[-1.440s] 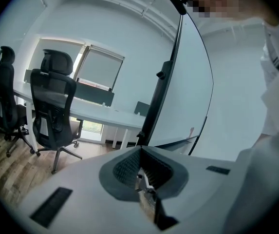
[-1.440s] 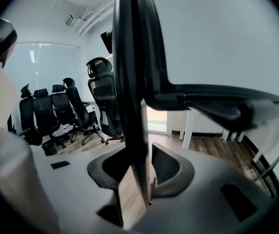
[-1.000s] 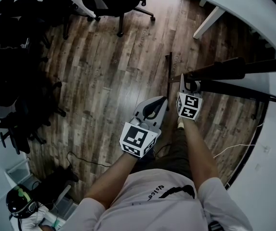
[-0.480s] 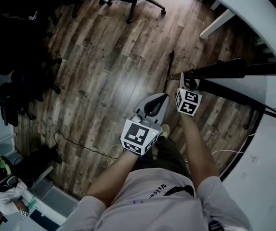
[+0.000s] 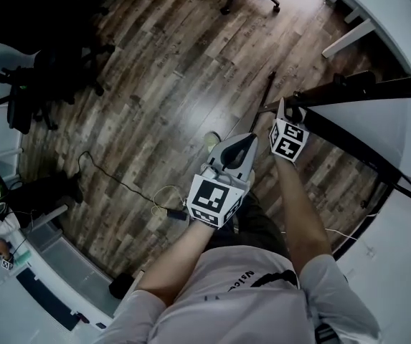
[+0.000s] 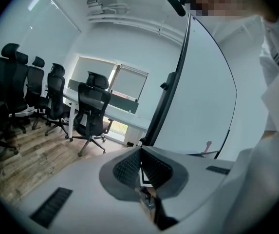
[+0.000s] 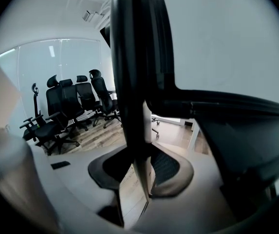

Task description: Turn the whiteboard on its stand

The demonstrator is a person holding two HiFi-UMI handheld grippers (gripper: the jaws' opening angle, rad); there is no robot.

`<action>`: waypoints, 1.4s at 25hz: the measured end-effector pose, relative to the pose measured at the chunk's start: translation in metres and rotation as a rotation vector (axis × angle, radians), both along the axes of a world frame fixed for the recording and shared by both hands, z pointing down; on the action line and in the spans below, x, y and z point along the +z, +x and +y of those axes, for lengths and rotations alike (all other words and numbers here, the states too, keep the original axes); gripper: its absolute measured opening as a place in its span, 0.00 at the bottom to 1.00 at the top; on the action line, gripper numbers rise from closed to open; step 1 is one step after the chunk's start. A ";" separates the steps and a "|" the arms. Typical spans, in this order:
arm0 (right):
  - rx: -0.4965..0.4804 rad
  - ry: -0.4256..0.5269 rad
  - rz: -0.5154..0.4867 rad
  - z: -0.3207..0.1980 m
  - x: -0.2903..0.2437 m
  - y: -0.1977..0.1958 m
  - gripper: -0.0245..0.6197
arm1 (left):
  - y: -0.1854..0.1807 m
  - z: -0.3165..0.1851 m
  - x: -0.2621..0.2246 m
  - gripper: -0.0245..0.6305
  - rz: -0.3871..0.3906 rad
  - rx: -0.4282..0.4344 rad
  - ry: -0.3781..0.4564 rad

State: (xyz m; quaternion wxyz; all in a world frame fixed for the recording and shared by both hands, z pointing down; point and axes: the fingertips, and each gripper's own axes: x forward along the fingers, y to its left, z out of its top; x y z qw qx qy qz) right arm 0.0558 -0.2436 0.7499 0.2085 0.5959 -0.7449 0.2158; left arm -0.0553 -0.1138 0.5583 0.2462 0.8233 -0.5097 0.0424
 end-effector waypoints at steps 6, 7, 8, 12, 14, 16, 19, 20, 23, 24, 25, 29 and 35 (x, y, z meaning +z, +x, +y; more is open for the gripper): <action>-0.019 -0.037 0.009 0.040 0.003 -0.013 0.23 | -0.019 0.034 -0.019 0.06 -0.018 -0.022 0.008; -0.019 -0.041 0.011 0.045 0.003 -0.014 0.23 | -0.022 0.037 -0.022 0.06 -0.020 -0.016 0.014; -0.018 -0.045 0.014 0.049 0.004 -0.016 0.23 | -0.025 0.039 -0.025 0.06 -0.022 -0.009 0.019; 0.002 -0.052 0.025 0.068 0.002 -0.023 0.23 | -0.042 0.051 -0.032 0.06 -0.020 0.022 0.031; 0.004 -0.050 0.031 0.081 0.000 -0.029 0.22 | -0.052 0.058 -0.030 0.06 -0.013 0.039 0.030; -0.006 -0.050 0.034 0.097 0.002 -0.037 0.22 | -0.057 0.063 -0.026 0.06 -0.009 0.062 0.024; -0.030 -0.052 0.038 0.121 0.004 -0.048 0.22 | -0.058 0.069 -0.025 0.06 -0.006 0.111 0.026; -0.039 -0.054 0.040 0.129 0.005 -0.052 0.22 | -0.058 0.070 -0.026 0.06 -0.005 0.127 0.028; -0.062 -0.064 0.047 0.148 0.007 -0.062 0.22 | -0.054 0.075 -0.029 0.06 -0.003 0.174 0.035; -0.068 -0.068 0.051 0.154 0.007 -0.064 0.22 | -0.052 0.077 -0.031 0.06 -0.003 0.191 0.038; -0.071 -0.074 0.054 0.158 0.008 -0.065 0.22 | -0.049 0.079 -0.033 0.06 -0.004 0.208 0.042; -0.076 -0.092 0.067 0.163 0.009 -0.066 0.23 | -0.046 0.085 -0.042 0.06 -0.002 0.256 0.059; -0.078 -0.135 0.110 0.180 0.012 -0.062 0.23 | -0.049 0.090 -0.051 0.06 0.019 0.281 0.071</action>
